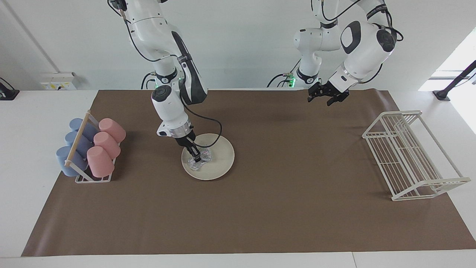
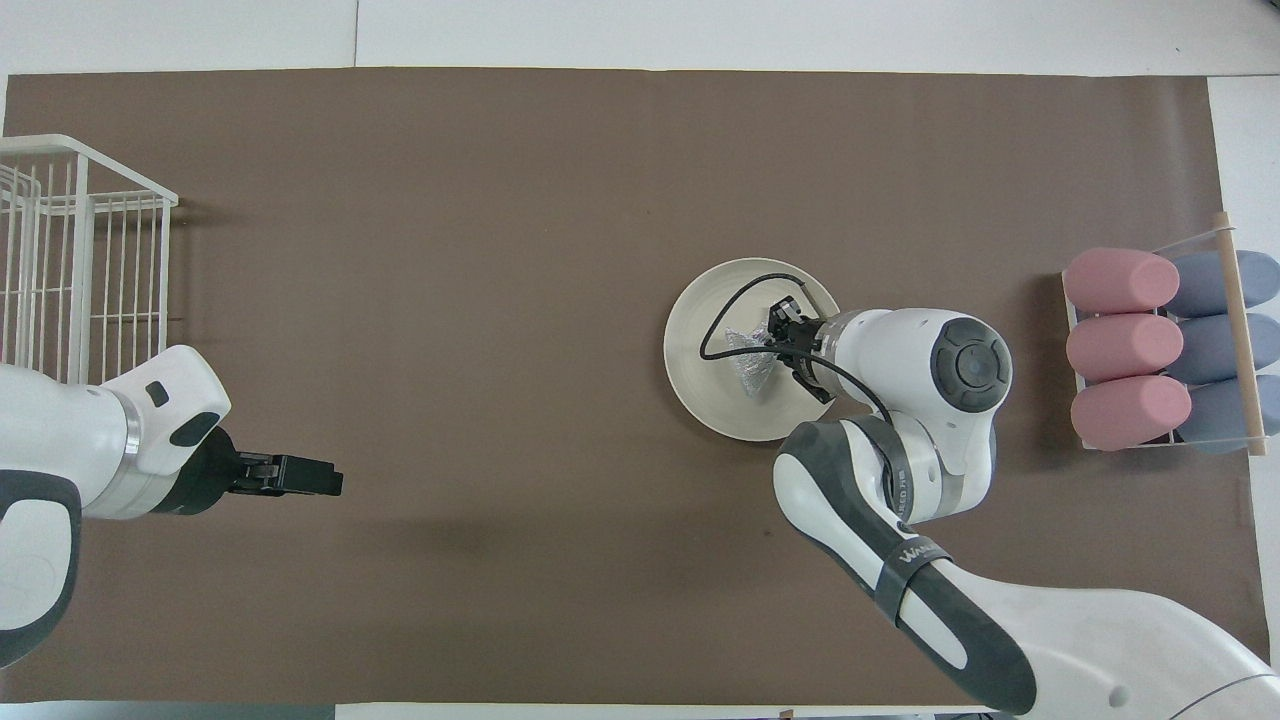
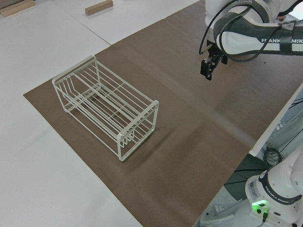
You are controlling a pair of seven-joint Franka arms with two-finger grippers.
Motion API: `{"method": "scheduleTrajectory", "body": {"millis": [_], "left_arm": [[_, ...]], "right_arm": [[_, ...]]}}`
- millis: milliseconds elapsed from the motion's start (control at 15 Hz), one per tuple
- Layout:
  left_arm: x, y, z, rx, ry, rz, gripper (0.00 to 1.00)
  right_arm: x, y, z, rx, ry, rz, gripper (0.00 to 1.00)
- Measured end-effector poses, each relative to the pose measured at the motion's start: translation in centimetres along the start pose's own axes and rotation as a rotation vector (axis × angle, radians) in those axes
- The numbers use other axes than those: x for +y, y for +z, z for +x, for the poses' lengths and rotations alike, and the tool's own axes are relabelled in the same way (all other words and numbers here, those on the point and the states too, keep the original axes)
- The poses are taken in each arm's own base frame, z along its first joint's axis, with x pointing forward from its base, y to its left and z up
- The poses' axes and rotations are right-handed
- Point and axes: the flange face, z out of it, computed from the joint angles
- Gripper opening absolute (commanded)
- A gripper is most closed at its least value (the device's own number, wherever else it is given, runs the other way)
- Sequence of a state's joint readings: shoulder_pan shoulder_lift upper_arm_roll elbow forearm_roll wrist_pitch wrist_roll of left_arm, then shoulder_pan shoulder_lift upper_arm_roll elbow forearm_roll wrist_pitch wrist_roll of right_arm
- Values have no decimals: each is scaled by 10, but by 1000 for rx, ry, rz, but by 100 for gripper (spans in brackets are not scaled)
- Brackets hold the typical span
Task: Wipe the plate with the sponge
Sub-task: 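Rub the sponge around the plate surface with the right gripper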
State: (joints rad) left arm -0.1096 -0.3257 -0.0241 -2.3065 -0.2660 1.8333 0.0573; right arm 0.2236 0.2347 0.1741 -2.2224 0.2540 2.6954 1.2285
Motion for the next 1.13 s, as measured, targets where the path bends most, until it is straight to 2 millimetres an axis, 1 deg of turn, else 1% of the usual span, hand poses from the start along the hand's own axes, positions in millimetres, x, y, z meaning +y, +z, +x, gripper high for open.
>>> {"method": "scheduleTrajectory", "body": {"millis": [133, 199, 266, 399, 465, 532, 731, 797, 864, 930, 1130], "left_arm": [[-4, -1, 0, 2, -7, 2, 100], [-5, -2, 0, 3, -10, 2, 100], [-6, -2, 0, 4, -11, 2, 100], [-6, -2, 0, 4, -11, 3, 100], [-6, -2, 0, 4, -11, 3, 100], [-6, -2, 0, 4, -11, 3, 100], [-6, -2, 0, 4, -11, 3, 100], [-5, -2, 0, 4, -10, 3, 100], [-5, -2, 0, 4, -10, 3, 100], [-5, -2, 0, 4, -10, 3, 100], [-5, -2, 0, 4, -10, 3, 100]], "right_arm": [[-3, 5, -35, -16, 37, -8, 0], [-2, 7, -45, -20, 44, -11, 0], [-2, 7, -48, -21, 45, -11, 0], [-2, 7, -45, -20, 33, -10, 0], [-2, 6, -38, -17, 4, -8, 0], [-2, 4, -27, -12, -27, -4, 0], [5, -4, 27, 14, -99, 5, 0], [8, -6, 41, 21, -112, 5, 0], [9, -7, 48, 24, -123, 5, 0], [9, -8, 49, 24, -131, 5, 0], [8, -7, 44, 21, -126, 4, 0]]}}
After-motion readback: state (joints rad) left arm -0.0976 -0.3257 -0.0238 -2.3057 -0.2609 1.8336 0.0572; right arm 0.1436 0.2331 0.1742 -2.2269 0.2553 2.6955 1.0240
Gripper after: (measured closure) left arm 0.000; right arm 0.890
